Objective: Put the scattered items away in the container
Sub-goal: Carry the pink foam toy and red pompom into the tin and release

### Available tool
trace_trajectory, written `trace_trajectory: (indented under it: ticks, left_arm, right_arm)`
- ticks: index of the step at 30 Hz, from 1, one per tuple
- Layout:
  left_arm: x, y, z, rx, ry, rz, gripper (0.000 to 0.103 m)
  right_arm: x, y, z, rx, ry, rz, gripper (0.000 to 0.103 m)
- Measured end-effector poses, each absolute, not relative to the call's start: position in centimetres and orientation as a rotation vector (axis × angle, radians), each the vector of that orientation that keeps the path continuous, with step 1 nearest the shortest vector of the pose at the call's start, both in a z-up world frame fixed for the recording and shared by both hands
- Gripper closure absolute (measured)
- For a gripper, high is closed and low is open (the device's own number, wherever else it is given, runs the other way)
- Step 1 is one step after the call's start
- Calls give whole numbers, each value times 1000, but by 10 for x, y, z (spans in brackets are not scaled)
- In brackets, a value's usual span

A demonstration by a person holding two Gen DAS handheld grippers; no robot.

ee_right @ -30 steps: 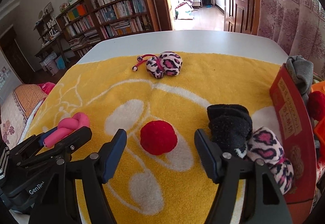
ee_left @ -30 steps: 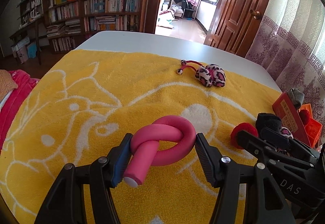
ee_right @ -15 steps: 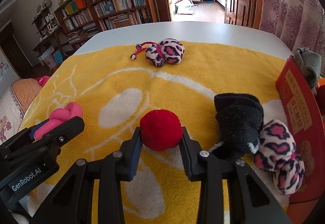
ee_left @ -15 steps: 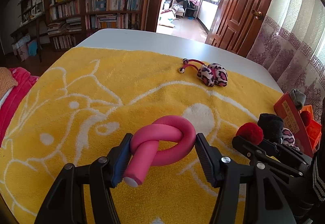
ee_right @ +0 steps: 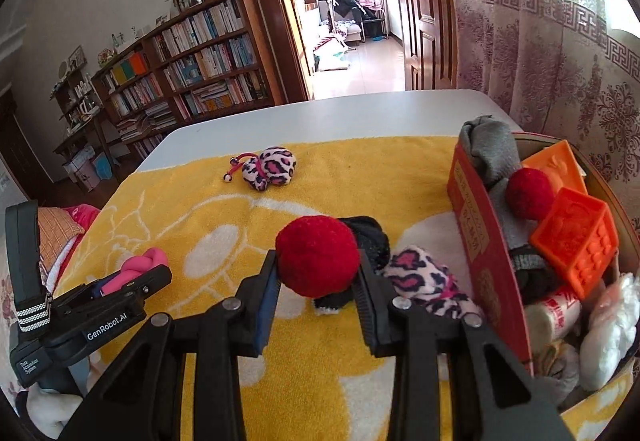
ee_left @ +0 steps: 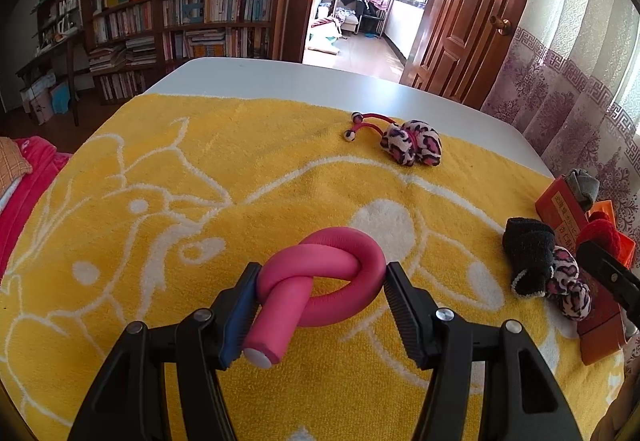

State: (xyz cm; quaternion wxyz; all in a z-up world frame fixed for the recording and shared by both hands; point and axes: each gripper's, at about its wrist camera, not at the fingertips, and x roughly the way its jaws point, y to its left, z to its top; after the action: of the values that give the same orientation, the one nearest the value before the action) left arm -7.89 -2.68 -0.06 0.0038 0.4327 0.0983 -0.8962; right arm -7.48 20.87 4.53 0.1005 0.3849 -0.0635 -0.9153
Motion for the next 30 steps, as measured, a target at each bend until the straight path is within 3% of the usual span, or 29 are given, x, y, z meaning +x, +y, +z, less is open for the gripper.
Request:
trace_trajectory:
  ticks: [13, 26, 30]
  left_arm:
    - [-76, -14, 2, 1353, 249, -2845, 40]
    - [-64, 13, 23, 1356, 205, -2917, 40]
    - [-58, 30, 34, 1358, 193, -2958, 40]
  right_arm:
    - [-32, 342, 84, 1063, -308, -3027, 64]
    - [-38, 405, 57, 1220, -390, -3076, 63]
    - [-34, 406, 53, 1194, -407, -3066, 39]
